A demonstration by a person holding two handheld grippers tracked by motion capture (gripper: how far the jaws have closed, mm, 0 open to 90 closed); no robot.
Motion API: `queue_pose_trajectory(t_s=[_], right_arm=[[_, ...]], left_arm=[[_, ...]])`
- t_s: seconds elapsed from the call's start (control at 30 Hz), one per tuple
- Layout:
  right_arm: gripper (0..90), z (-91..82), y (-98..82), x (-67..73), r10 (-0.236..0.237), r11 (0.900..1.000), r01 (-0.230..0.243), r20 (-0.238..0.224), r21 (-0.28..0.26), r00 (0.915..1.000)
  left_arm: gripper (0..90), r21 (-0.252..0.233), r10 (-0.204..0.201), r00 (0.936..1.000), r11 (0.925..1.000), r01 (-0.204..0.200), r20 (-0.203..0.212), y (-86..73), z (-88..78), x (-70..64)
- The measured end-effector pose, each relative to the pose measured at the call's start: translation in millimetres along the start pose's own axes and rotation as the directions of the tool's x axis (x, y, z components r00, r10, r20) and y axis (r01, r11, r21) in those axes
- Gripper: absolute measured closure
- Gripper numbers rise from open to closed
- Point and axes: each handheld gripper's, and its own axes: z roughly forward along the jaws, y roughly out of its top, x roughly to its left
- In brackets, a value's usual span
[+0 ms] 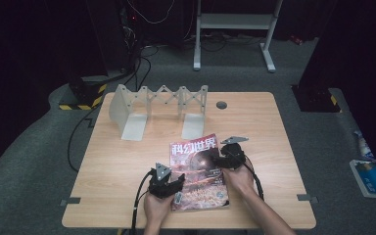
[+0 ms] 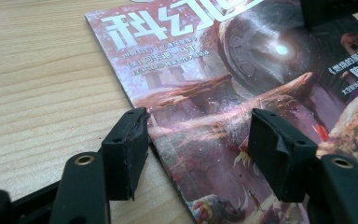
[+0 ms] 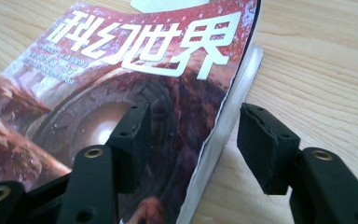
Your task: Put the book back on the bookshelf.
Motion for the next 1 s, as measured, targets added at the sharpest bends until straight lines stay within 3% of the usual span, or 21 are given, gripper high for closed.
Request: queue_pose_trajectory(t_s=[0.37,0.57,0.6,0.73,0.87,1.0], right_arm=[[38.4,11.1,0.2,-7.4,0.032,0.999,-0.031,-0.048,0.008,0.9984],[37.2,14.6,-0.8,-4.0,0.024,0.999,-0.022,-0.053,0.027,0.9983],[37.2,15.2,-1.2,-4.4,0.032,0.999,-0.030,-0.057,0.033,0.9979],[37.5,15.2,-1.8,-4.3,0.035,0.999,-0.033,-0.056,0.032,0.9978],[38.3,15.0,-1.7,-3.2,0.023,0.999,-0.022,-0.045,0.023,0.9987],[46.9,9.5,-0.1,2.7,-0.026,1.000,0.026,-0.027,0.009,0.9993]], left_arm=[[38.9,-0.002,-0.002,1.0000,1.0000,0.002,-0.004,0.0,0.1,0.4],[41.4,-0.003,-0.030,0.9995,0.9995,0.030,0.010,0.4,-0.5,4.0],[43.3,-0.008,-0.056,0.9982,0.9984,0.056,0.021,0.2,-0.8,5.9],[44.3,-0.009,-0.051,0.9986,0.9986,0.051,0.017,0.2,-0.6,5.6],[44.4,-0.009,-0.034,0.9994,0.9994,0.034,0.007,0.2,-0.2,4.4],[44.6,-0.009,-0.029,0.9996,0.9995,0.029,0.004,0.6,0.4,4.2]])
